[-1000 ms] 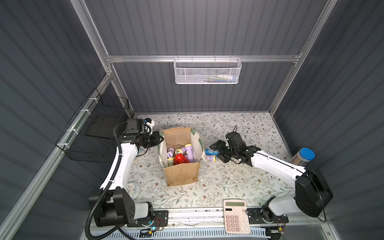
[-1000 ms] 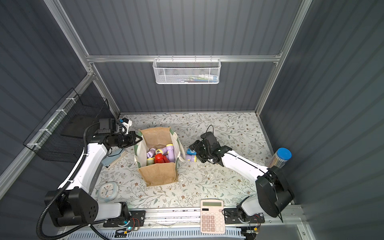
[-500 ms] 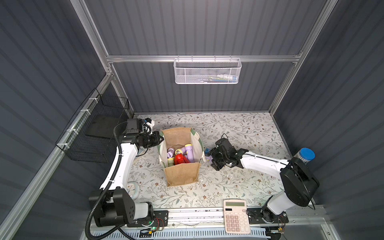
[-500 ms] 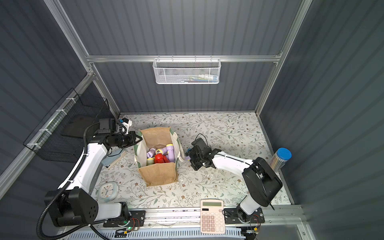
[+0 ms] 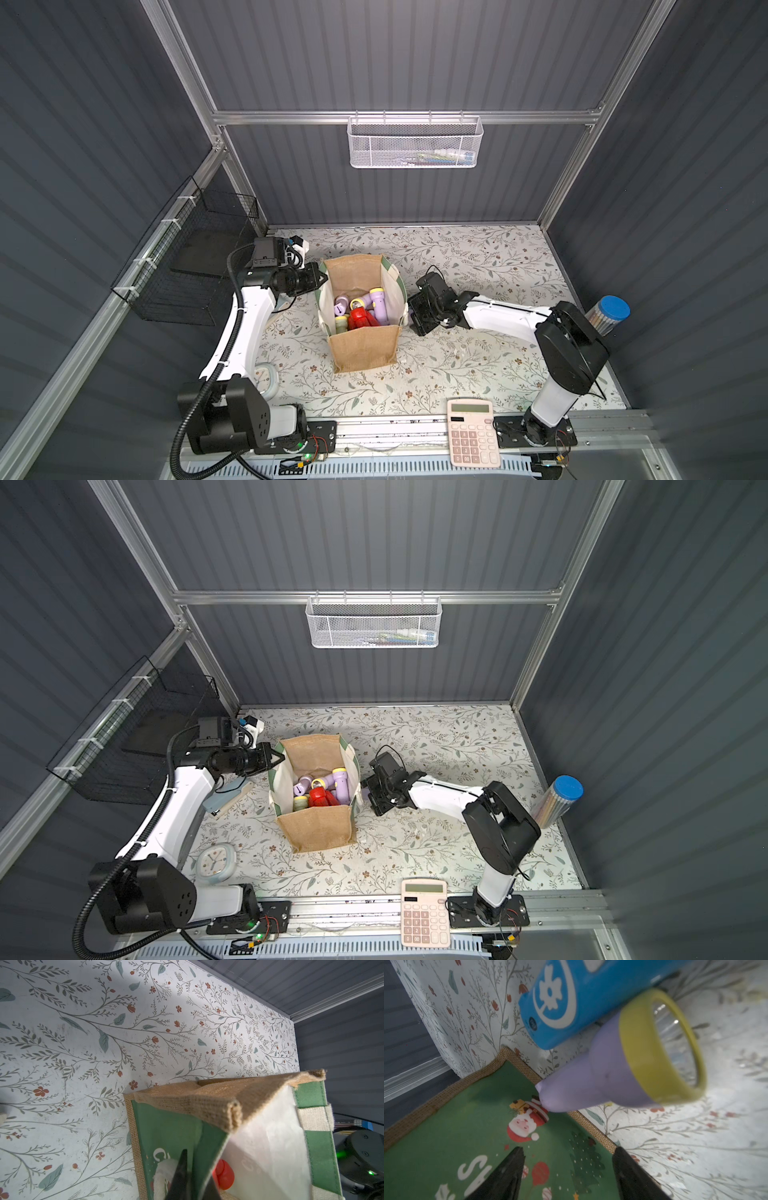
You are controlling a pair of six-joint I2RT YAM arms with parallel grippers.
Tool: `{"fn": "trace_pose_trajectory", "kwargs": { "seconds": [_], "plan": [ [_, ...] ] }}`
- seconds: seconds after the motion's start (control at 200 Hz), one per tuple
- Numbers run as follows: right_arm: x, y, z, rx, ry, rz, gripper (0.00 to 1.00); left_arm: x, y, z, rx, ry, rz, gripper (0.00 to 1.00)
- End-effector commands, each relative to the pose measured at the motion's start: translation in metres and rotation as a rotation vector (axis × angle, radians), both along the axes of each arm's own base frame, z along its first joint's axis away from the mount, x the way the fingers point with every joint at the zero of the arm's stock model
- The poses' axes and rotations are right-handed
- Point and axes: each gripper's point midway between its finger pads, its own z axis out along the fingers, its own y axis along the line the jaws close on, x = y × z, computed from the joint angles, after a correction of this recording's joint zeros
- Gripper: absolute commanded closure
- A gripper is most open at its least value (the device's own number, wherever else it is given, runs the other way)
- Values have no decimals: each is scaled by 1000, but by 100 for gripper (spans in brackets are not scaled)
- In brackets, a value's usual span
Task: Put the flashlights into the tote bags
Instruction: Pick up the flashlight from the center of the board.
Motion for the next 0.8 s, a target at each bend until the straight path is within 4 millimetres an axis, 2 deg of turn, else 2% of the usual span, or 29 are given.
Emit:
{"fn": "trace_pose_trajectory", "kwargs": {
  "seconds": [0.0, 0.215, 0.795],
  "plan": [
    [2, 1, -2, -39, 21, -25, 31, -4, -3, 16, -11, -50, -19, 100],
    [8, 0, -5, -115, 16, -76, 31, -3, -5, 18, -26, -52, -26, 100],
    [15, 13, -34, -208, 79, -116, 33, -4, -12, 21, -70, -61, -44, 100]
  ]
}}
